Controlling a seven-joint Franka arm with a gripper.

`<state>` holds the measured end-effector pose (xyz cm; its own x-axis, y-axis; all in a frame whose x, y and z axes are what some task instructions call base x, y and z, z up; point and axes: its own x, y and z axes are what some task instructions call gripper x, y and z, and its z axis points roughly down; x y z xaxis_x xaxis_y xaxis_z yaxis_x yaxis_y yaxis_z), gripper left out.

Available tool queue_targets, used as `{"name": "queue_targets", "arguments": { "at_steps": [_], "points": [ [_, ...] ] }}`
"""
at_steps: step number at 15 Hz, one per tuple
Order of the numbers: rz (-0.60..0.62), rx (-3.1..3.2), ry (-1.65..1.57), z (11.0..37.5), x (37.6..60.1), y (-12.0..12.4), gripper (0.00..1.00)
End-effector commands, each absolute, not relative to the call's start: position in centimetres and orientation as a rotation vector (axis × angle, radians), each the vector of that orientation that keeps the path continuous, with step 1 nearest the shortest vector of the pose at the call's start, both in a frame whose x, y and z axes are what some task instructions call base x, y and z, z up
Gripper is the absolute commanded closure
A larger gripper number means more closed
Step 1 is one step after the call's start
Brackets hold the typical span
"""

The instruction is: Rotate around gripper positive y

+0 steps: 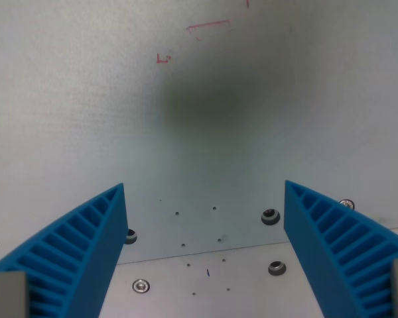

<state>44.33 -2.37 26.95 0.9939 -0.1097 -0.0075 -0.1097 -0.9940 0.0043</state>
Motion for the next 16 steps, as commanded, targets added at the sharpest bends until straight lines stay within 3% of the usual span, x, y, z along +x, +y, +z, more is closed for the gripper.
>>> {"name": "queue_targets", "arguments": {
  "at_steps": [1,16],
  "points": [
    [0.013,3.132,-0.173,27.11,44.35,-2.37,0.00],
    [0.286,3.110,-0.171,27.11,44.35,-2.37,0.00]
  ]
}}
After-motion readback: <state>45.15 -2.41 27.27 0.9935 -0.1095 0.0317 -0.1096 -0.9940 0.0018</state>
